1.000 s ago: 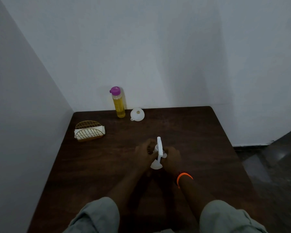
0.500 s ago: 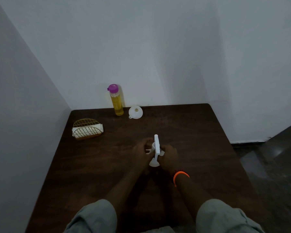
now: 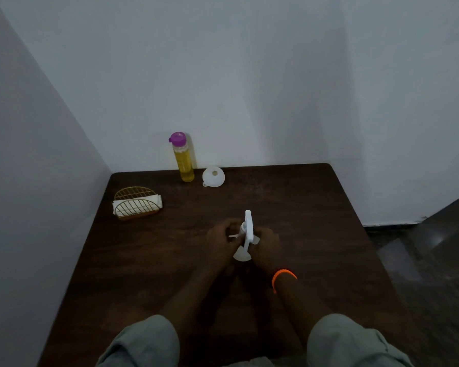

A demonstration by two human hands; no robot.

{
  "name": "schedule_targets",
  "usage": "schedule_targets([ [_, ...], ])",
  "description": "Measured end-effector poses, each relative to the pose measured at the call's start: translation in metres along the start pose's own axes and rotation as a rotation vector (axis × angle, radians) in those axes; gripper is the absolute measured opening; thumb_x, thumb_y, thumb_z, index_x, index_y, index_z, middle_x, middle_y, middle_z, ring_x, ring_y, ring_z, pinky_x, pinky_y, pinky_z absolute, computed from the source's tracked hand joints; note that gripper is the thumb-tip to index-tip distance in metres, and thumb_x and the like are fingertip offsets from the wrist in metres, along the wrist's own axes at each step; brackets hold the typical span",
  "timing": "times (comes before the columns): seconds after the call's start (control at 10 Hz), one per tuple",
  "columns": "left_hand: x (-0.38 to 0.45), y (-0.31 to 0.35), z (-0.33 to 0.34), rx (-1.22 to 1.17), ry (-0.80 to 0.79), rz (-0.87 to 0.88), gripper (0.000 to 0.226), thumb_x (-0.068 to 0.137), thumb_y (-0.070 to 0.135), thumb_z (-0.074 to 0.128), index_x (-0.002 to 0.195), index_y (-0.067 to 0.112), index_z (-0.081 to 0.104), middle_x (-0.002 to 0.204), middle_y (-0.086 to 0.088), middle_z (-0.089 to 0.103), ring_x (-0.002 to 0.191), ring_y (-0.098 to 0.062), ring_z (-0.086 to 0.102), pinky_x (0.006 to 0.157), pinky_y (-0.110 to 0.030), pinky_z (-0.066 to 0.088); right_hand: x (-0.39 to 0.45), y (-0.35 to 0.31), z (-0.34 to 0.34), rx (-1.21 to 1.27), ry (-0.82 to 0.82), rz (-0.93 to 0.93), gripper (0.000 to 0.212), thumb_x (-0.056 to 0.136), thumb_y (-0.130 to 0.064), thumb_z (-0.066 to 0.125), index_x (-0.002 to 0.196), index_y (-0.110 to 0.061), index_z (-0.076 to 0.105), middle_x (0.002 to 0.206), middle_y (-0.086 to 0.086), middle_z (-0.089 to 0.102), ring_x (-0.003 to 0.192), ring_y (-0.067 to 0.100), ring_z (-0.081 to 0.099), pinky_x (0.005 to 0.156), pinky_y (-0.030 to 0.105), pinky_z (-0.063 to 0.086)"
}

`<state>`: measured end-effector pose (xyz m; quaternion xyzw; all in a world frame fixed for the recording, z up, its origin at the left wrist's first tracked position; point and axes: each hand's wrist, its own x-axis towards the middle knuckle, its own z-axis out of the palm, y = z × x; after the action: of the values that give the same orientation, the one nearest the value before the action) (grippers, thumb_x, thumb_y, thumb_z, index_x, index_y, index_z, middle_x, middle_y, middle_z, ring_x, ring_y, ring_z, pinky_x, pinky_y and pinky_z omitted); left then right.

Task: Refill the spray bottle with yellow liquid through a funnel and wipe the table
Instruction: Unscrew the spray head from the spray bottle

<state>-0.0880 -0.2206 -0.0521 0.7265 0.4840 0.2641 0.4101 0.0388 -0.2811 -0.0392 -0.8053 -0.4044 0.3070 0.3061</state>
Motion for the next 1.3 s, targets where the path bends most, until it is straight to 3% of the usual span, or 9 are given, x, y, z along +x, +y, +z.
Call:
schedule_targets([
  [0.1,0.007,0.008,-0.001,0.057,-0.086,0.043,0.042,0.084,0.015,0.073,0.124,0.019,0.063,0.117,-0.002,0.066,0.103,-0.014,0.063,0.091,-0.033,0.053,0.002,-0.001,-0.001,-0.022,-0.003,-0.007,0.023,0.093,-0.021,0.066,0.109,-0.005,0.072,0.107,0.012,0.073,0.099,0.027,0.07,0.083,0.034,0.057],
  [0.2,0.009,0.006,0.002,0.085,-0.062,0.064,0.029,0.083,0.02,0.075,0.112,0.018,0.07,0.109,-0.002,0.067,0.099,-0.016,0.064,0.088,-0.039,0.054,0.002,-0.001,-0.001,0.03,0.017,-0.012,0.02,0.092,-0.022,0.067,0.104,-0.008,0.074,0.1,0.009,0.075,0.094,0.024,0.072,0.075,0.028,0.055],
  [0.5,0.01,0.01,0.0,0.107,0.004,0.046,0.026,0.08,0.03,0.076,0.104,0.019,0.07,0.099,0.005,0.069,0.09,-0.007,0.064,0.079,-0.024,0.051,0.002,-0.005,-0.004,0.011,-0.021,-0.011,0.023,0.09,-0.022,0.069,0.11,-0.01,0.073,0.106,0.008,0.074,0.099,0.024,0.071,0.084,0.035,0.058],
  [0.7,0.015,0.017,0.0,0.141,-0.012,0.117,0.017,0.084,0.017,0.075,0.097,0.006,0.074,0.099,-0.01,0.07,0.09,-0.019,0.065,0.082,-0.033,0.053,0.003,-0.005,-0.004,0.0,-0.016,-0.003,0.019,0.091,-0.021,0.068,0.105,-0.01,0.073,0.1,0.007,0.075,0.093,0.022,0.071,0.07,0.025,0.051],
  [0.8,0.014,0.025,-0.006,0.091,0.028,0.138,0.019,0.079,0.019,0.076,0.09,0.004,0.074,0.093,-0.012,0.07,0.083,-0.013,0.06,0.073,-0.027,0.046,0.007,-0.003,-0.004,-0.026,-0.057,0.037,0.023,0.09,-0.02,0.069,0.11,-0.009,0.07,0.106,0.008,0.073,0.097,0.023,0.07,0.076,0.028,0.054],
  [1.0,0.01,0.043,-0.018,0.057,-0.019,0.169,0.025,0.08,0.01,0.078,0.103,0.005,0.071,0.109,-0.013,0.067,0.097,-0.021,0.061,0.083,-0.023,0.046,0.014,0.008,0.003,-0.082,-0.056,0.042,0.035,0.087,-0.025,0.075,0.114,-0.004,0.066,0.116,0.011,0.07,0.106,0.024,0.068,0.079,0.023,0.049],
  [1.1,0.006,0.052,-0.025,0.147,0.044,0.243,0.023,0.08,0.012,0.072,0.094,-0.006,0.07,0.094,-0.007,0.064,0.08,-0.005,0.056,0.073,-0.012,0.045,0.016,0.006,0.001,-0.074,-0.066,0.062,0.039,0.086,-0.026,0.074,0.118,-0.006,0.065,0.12,0.009,0.068,0.11,0.024,0.066,0.085,0.028,0.052],
  [1.2,0.002,0.057,-0.027,0.172,0.058,0.304,0.015,0.076,0.002,0.066,0.082,-0.011,0.071,0.082,-0.016,0.069,0.071,-0.012,0.064,0.069,-0.013,0.049,0.021,0.01,0.001,-0.125,-0.109,0.074,0.032,0.093,-0.021,0.066,0.12,-0.005,0.063,0.122,0.01,0.066,0.113,0.025,0.064,0.082,0.023,0.046],
  [1.3,-0.017,0.058,-0.036,0.177,-0.014,0.362,0.029,0.085,0.018,0.07,0.112,0.008,0.07,0.112,-0.004,0.067,0.101,-0.012,0.063,0.091,-0.025,0.05,0.016,0.005,-0.002,-0.149,-0.078,0.06,0.033,0.095,-0.017,0.06,0.126,-0.006,0.06,0.127,0.014,0.062,0.12,0.031,0.059,0.097,0.034,0.049],
])
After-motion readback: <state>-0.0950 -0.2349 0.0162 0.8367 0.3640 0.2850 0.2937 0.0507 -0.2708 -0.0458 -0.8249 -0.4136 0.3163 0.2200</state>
